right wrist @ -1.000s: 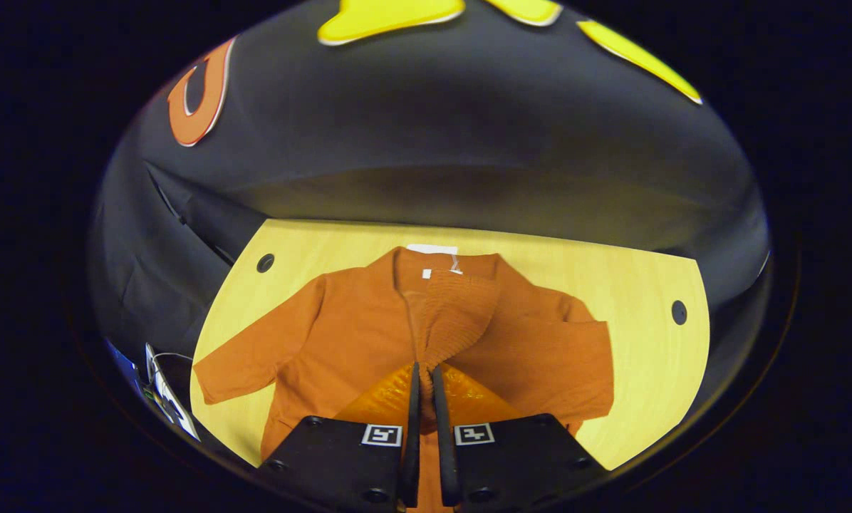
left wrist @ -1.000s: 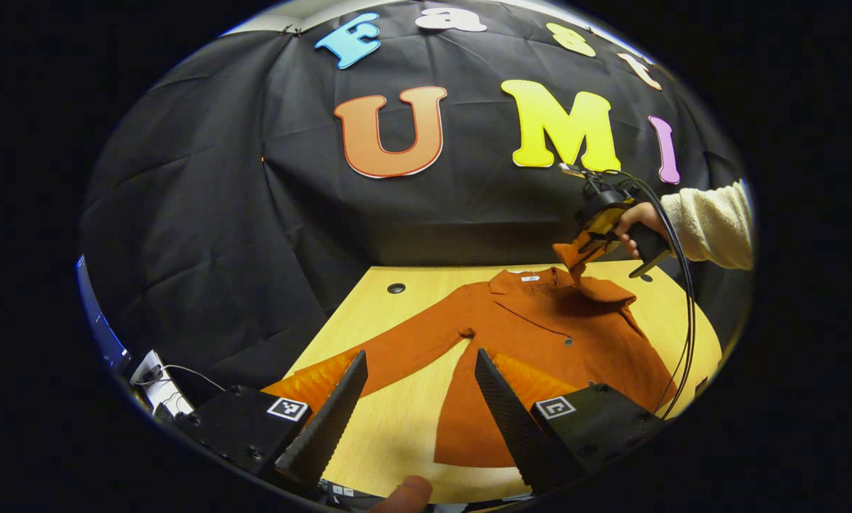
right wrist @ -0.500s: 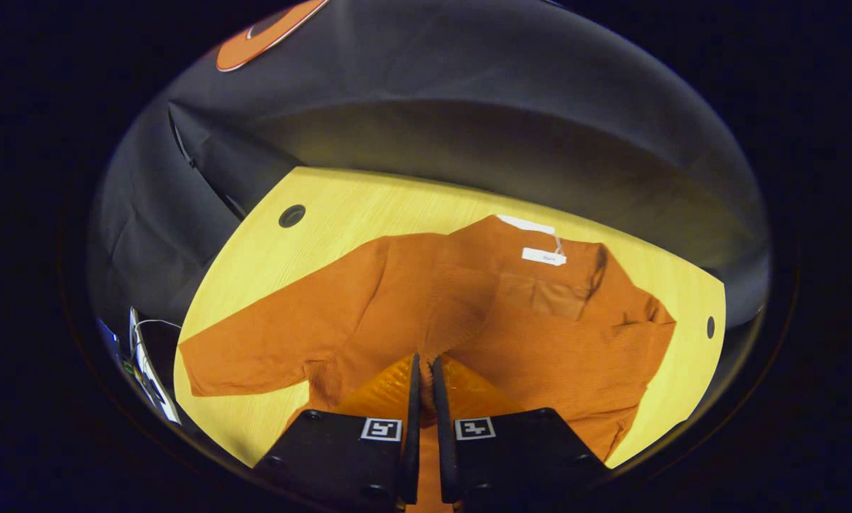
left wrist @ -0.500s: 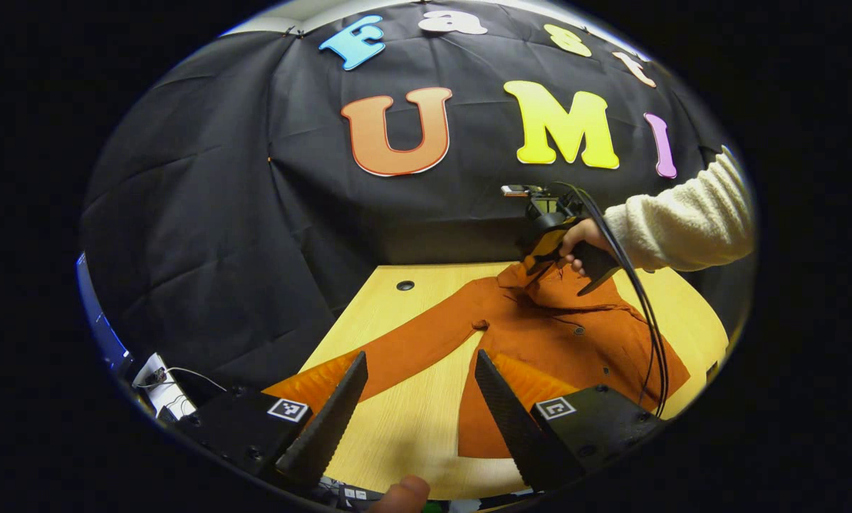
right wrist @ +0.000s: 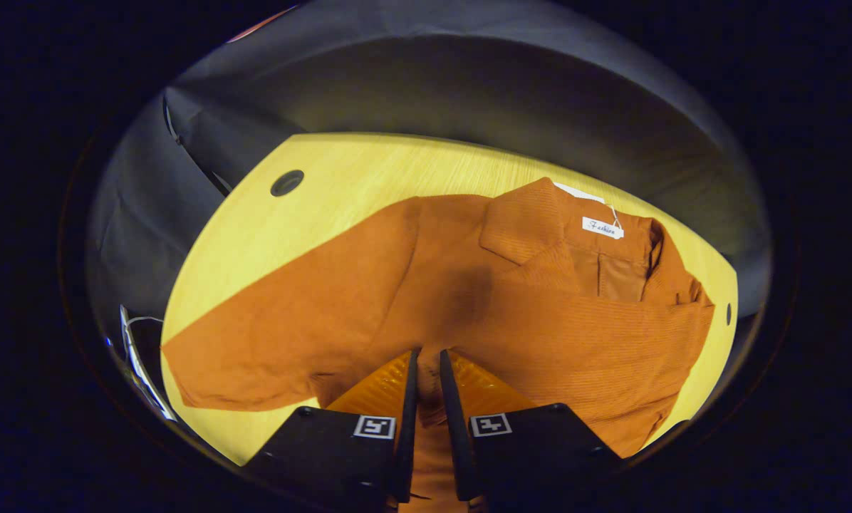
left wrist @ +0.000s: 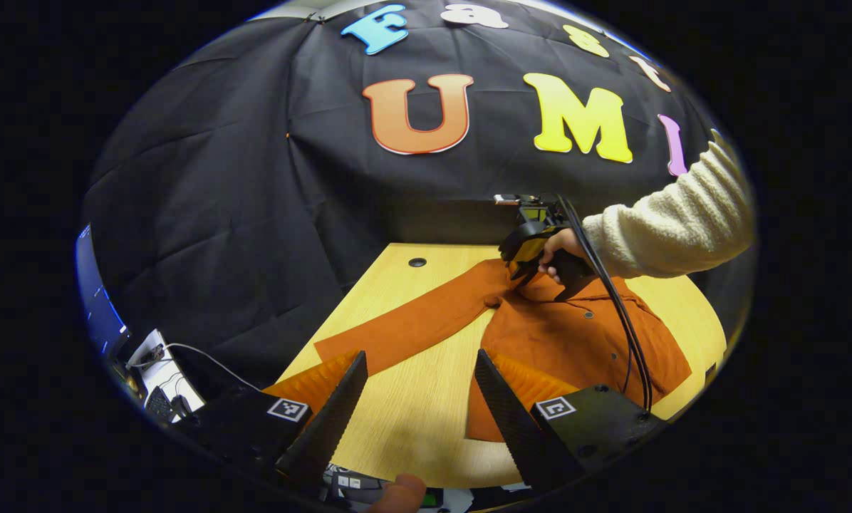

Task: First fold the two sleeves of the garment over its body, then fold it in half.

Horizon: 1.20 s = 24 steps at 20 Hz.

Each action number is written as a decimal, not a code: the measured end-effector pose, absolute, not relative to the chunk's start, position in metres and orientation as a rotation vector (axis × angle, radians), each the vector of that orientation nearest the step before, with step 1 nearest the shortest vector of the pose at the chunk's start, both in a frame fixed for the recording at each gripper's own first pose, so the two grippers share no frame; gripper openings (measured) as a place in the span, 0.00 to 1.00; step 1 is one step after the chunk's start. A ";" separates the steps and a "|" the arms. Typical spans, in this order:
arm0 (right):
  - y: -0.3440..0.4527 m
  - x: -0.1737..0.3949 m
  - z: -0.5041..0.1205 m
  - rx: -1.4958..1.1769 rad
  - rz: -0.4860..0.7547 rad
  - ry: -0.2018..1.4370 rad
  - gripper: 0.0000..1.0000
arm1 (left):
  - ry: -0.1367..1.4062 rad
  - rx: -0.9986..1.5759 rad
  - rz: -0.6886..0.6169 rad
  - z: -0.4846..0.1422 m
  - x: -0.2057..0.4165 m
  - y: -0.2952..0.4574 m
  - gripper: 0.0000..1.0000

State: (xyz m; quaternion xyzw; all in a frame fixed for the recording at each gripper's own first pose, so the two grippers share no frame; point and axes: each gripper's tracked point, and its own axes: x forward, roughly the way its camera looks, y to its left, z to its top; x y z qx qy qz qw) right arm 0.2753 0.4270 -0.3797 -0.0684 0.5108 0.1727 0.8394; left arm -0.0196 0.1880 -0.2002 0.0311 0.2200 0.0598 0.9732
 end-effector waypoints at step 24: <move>0.210 0.160 -0.214 -0.198 0.380 0.673 0.90 | 0.678 -0.192 0.601 -0.314 0.070 0.348 1.00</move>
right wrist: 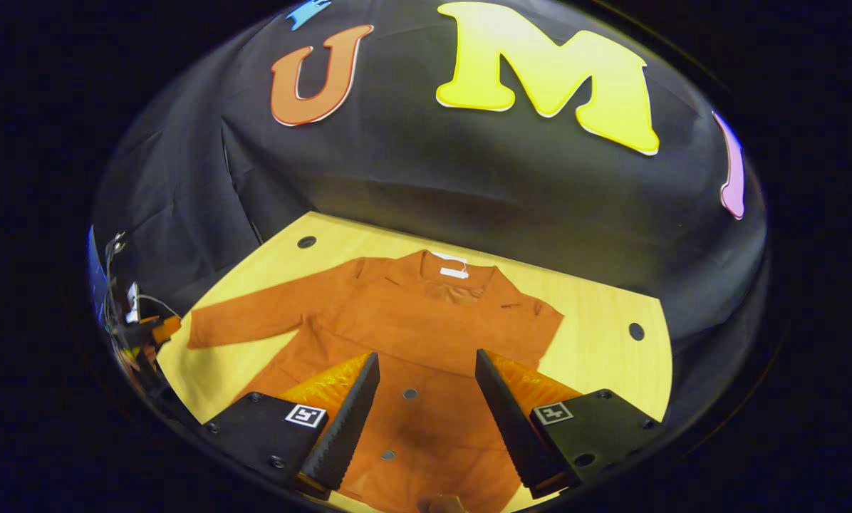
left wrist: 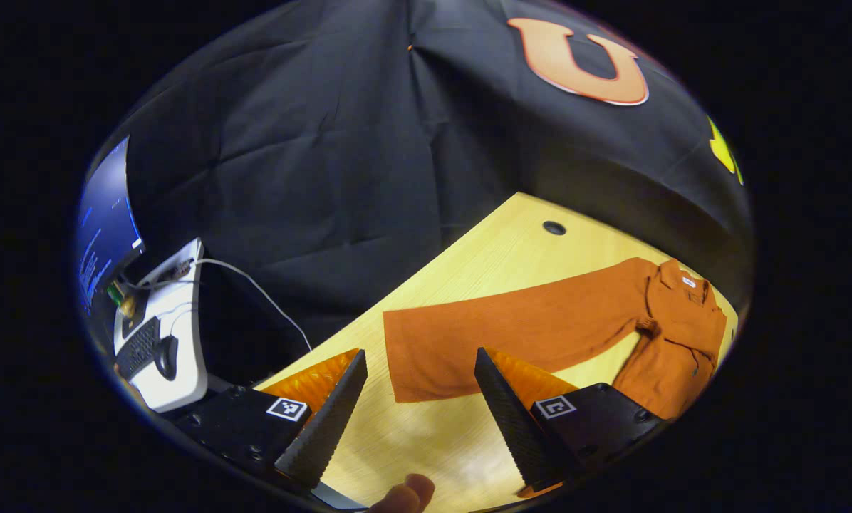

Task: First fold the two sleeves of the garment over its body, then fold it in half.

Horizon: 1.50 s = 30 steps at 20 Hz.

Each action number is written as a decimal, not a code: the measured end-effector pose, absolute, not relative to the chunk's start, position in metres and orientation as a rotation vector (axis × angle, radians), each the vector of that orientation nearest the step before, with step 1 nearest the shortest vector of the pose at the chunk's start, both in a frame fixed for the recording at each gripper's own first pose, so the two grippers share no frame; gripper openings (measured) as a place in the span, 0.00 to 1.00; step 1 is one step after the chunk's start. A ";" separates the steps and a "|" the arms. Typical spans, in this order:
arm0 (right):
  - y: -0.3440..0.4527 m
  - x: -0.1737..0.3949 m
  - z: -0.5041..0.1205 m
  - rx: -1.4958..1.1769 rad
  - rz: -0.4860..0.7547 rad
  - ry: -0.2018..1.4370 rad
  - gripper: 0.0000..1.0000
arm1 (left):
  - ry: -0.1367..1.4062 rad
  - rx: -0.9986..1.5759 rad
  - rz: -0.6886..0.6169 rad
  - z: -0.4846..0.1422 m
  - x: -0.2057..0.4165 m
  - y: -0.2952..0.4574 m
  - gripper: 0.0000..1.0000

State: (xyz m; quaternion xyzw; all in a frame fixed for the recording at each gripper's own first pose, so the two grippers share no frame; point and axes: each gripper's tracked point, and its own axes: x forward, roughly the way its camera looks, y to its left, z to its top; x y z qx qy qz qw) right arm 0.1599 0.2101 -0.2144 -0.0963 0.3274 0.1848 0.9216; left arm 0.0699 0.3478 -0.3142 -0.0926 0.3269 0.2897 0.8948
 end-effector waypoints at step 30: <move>0.085 0.059 -0.225 -0.041 0.259 0.746 0.88 | 1.314 -0.500 0.513 -0.384 0.099 0.357 0.52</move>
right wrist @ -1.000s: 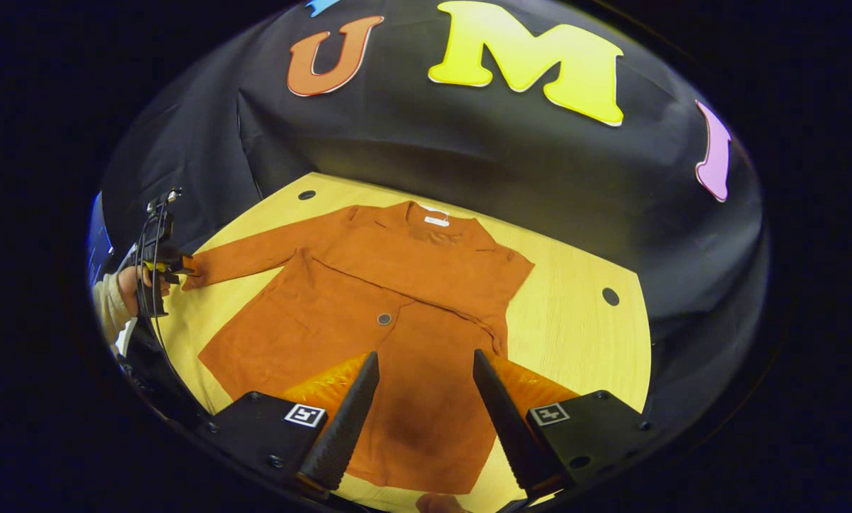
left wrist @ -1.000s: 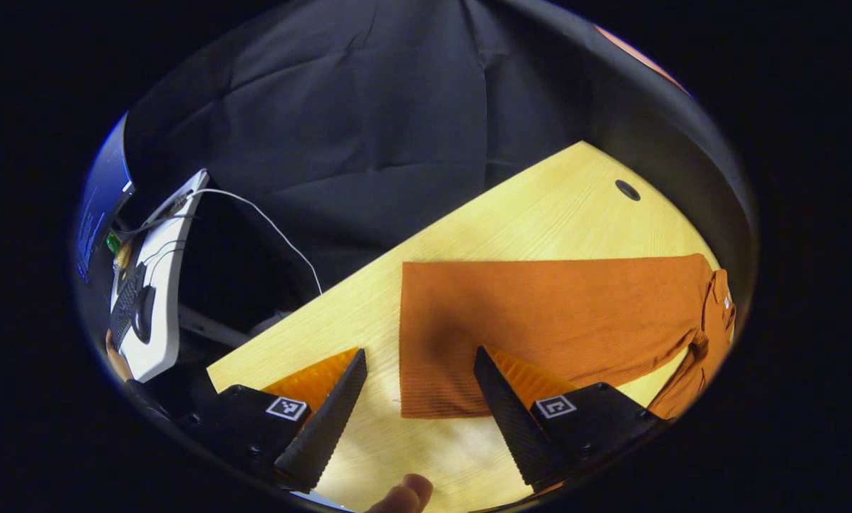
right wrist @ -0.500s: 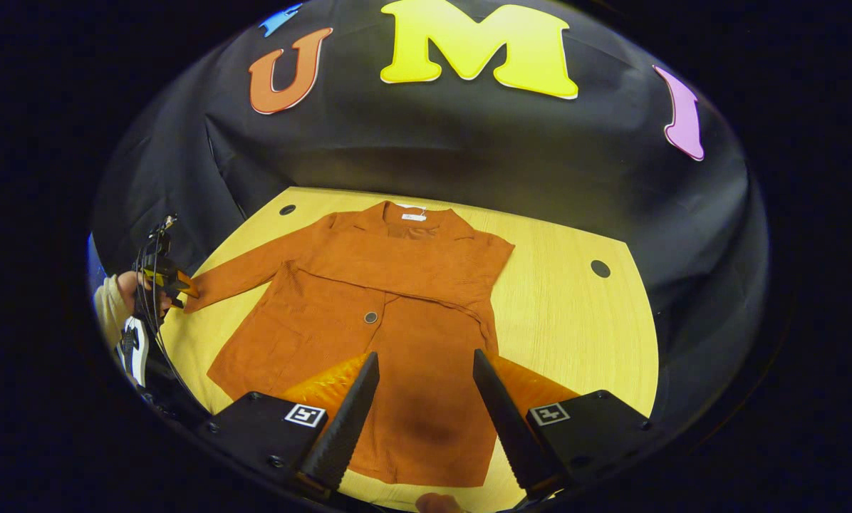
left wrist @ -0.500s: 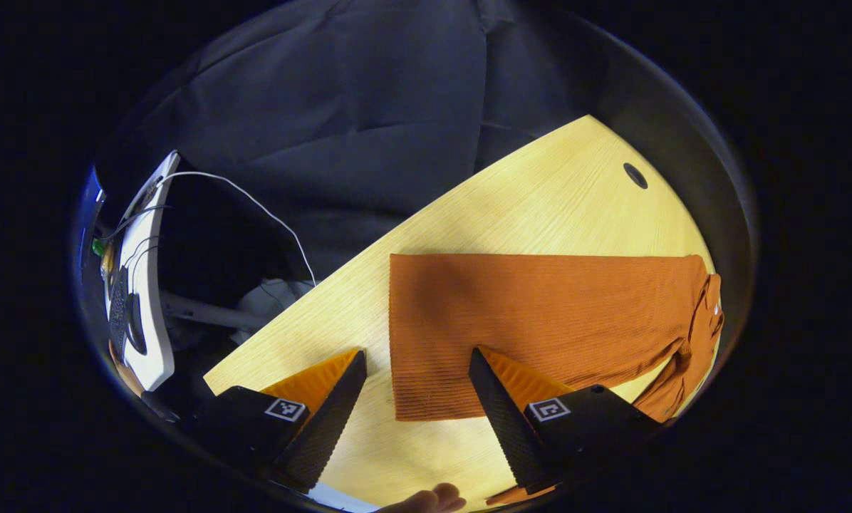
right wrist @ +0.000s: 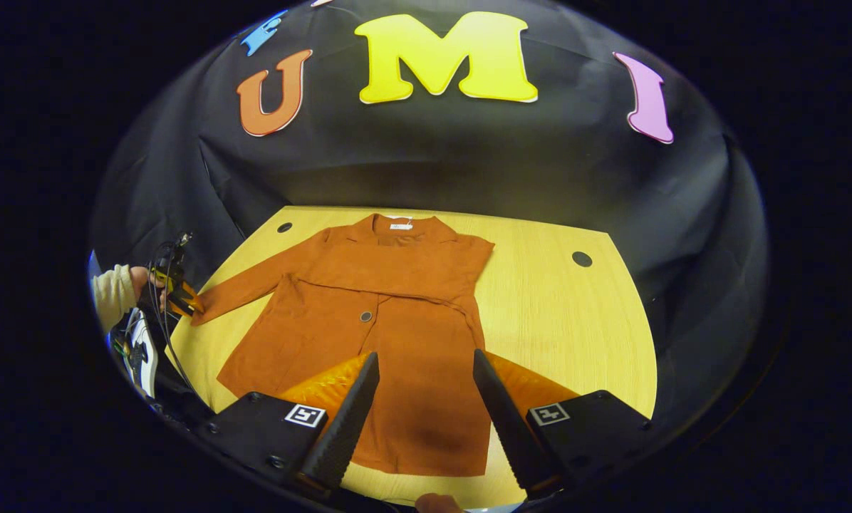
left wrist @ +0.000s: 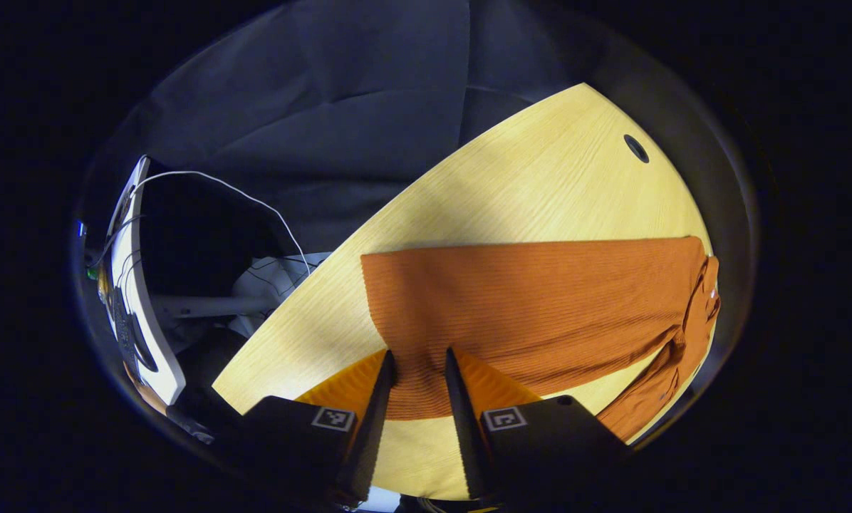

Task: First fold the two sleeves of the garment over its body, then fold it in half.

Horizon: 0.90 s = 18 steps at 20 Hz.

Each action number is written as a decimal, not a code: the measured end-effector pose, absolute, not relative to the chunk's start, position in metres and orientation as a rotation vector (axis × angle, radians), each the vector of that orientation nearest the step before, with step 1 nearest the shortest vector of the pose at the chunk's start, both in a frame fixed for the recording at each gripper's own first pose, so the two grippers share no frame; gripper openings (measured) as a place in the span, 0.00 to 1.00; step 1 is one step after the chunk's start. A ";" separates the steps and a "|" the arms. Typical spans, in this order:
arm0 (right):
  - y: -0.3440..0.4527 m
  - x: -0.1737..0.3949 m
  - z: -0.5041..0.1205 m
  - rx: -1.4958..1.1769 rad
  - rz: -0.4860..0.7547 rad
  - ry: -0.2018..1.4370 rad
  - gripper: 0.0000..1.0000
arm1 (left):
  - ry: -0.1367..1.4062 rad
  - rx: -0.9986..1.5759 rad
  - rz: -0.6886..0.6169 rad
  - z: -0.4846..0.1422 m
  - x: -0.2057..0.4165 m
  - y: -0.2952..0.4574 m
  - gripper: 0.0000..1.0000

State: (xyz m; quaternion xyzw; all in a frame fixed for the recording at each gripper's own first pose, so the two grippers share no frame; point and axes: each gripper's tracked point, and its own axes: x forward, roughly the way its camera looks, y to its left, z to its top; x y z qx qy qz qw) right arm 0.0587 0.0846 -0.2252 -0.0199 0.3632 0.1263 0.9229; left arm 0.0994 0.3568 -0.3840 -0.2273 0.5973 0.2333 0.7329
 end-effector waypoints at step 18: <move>-0.034 0.057 -0.244 0.143 0.138 0.757 0.89 | 1.168 -0.241 0.386 -0.260 0.187 0.288 0.03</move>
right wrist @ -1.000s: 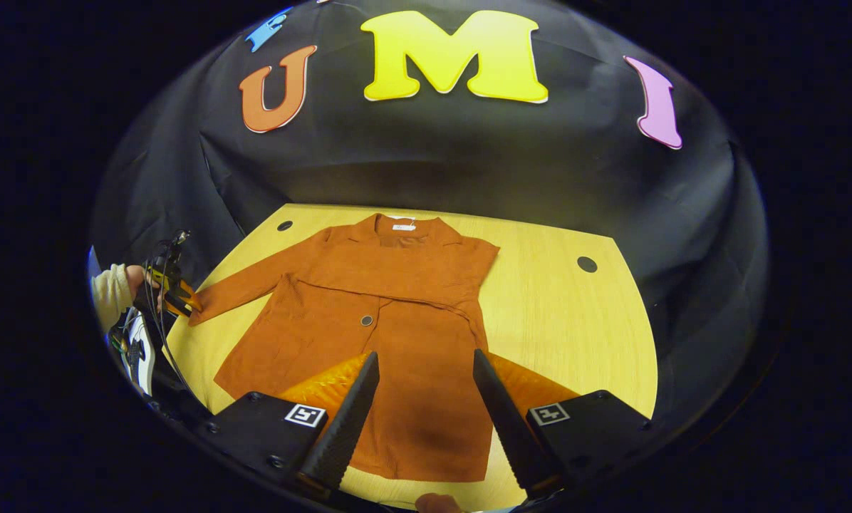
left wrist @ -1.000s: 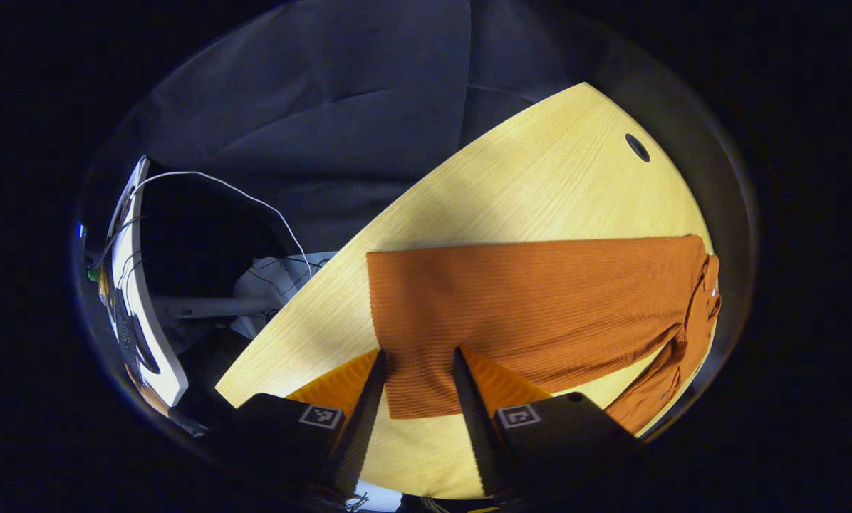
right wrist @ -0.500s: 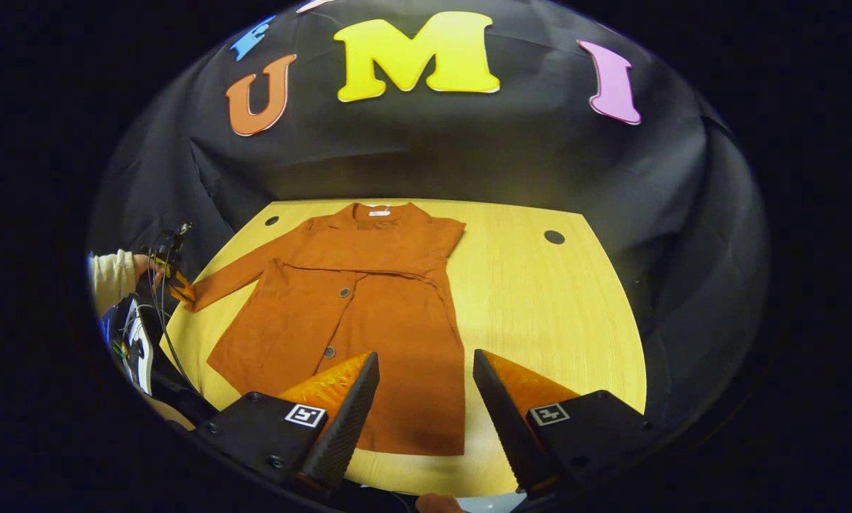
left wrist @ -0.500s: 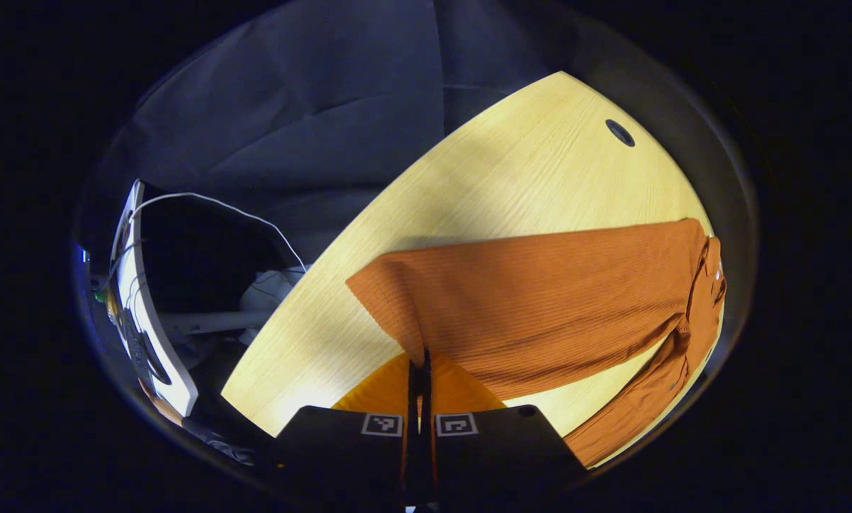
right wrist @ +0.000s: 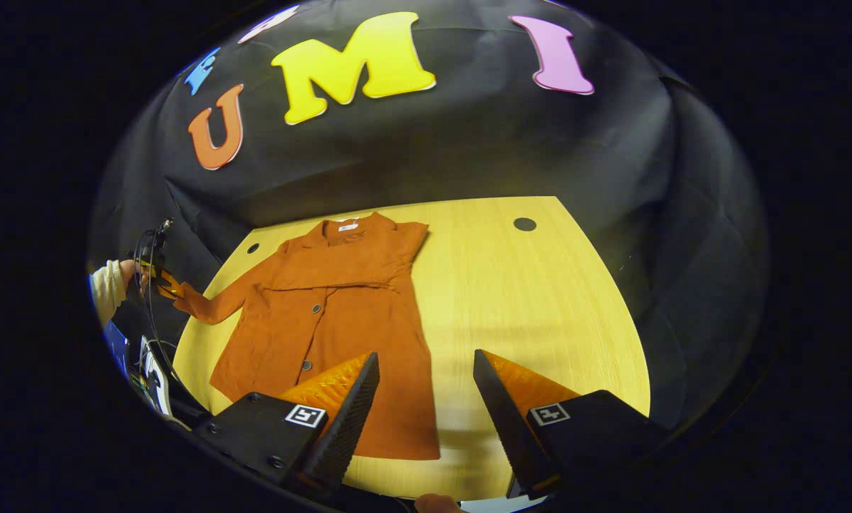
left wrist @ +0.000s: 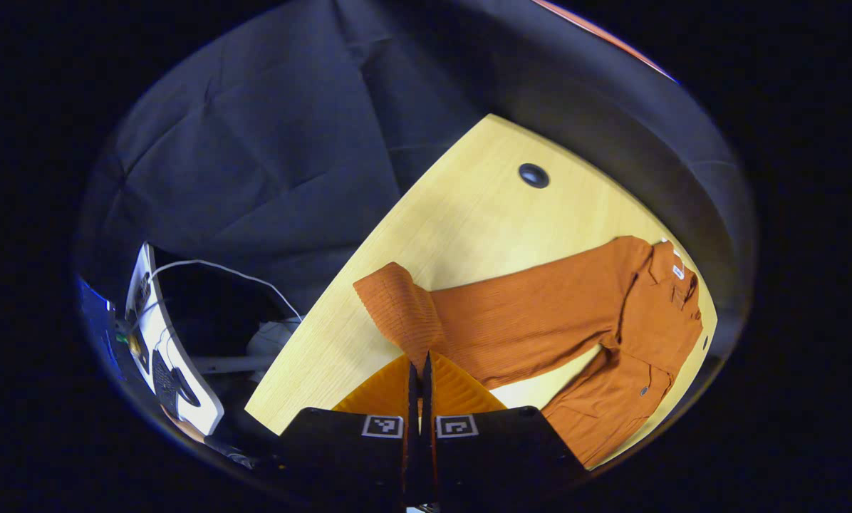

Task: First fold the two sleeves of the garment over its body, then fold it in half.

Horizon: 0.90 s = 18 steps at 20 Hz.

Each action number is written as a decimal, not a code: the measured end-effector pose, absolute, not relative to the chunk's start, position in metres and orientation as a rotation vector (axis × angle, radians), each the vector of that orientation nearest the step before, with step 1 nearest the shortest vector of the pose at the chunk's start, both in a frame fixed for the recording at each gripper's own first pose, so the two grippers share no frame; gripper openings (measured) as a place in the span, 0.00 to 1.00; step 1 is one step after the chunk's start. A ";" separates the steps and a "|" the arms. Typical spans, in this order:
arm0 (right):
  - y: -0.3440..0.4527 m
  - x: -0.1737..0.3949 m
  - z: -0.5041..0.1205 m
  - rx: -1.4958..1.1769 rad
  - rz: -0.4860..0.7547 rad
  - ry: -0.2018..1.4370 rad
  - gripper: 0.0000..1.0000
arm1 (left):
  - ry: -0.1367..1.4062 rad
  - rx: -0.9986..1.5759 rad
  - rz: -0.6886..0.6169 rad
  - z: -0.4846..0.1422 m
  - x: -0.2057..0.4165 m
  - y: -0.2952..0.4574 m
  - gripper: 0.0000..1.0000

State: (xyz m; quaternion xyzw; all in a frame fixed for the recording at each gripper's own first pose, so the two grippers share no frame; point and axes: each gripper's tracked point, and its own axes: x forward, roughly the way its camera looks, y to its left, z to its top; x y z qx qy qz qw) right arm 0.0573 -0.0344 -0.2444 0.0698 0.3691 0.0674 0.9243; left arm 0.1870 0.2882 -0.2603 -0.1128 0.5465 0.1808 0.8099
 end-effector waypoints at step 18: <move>-0.159 0.033 -0.293 0.284 0.015 0.823 0.92 | 1.116 0.000 -0.019 -0.245 0.297 -0.081 0.03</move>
